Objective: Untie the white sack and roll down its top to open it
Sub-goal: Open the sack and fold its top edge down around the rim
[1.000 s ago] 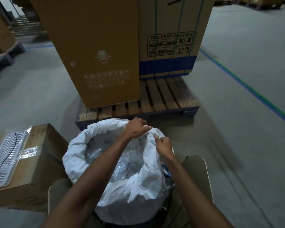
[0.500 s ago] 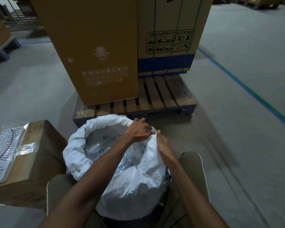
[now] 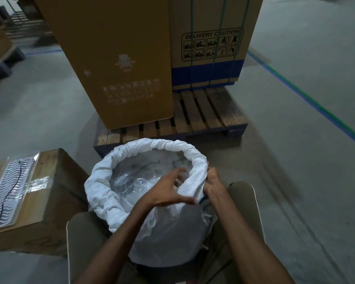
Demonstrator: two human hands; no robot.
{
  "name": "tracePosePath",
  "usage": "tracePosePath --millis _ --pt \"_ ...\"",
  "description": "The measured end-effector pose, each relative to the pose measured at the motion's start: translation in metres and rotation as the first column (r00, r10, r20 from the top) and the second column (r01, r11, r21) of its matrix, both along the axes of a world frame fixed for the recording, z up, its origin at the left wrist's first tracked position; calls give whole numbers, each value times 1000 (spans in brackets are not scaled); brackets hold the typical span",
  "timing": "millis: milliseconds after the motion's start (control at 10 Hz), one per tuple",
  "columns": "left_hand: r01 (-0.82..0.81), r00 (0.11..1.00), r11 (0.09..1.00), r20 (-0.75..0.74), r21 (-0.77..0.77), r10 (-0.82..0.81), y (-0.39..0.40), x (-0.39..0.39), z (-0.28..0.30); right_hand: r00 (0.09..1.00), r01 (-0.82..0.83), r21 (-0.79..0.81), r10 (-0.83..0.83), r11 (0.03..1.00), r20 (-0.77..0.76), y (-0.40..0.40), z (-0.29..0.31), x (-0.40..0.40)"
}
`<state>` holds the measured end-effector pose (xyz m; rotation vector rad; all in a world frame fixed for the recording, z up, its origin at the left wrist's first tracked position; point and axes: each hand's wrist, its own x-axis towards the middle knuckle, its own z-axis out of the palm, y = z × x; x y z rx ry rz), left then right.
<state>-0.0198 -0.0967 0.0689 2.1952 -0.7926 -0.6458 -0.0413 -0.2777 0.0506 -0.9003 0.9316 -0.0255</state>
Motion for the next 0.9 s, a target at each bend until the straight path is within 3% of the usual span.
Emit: tracePosePath --millis 100,200,300,400,500,600,700,800,900 --pt "-18 968 999 248 -36 26 5 -19 -16 994 88 142 -97 986 59 17 7 -6" --pt "-140 931 981 320 -136 177 0 -18 -32 991 87 59 -93 994 95 28 -6 -4" --pt "-263 901 941 294 -214 318 -2 -8 -43 974 53 -276 -111 960 -198 46 -6 -7" --pt "-174 861 968 450 -178 238 -6 -10 -51 963 80 -410 -176 909 -203 69 -7 -25" --pt "-106 801 988 578 -116 154 -6 -15 -62 979 71 -344 -131 936 -155 78 -10 -31" --pt "-105 879 982 447 -159 167 6 -15 -57 962 192 -156 -218 969 -165 69 -17 -24" --pt "-170 920 967 322 -188 225 23 -13 -46 982 175 102 -166 979 -91 68 -25 -22" --pt "-75 988 993 140 92 62 28 -7 -42 984 169 305 -142 937 -109 68 -39 -28" --pt "-32 997 981 76 191 17 18 -8 -45 984 174 384 -146 907 -100 65 -56 -38"
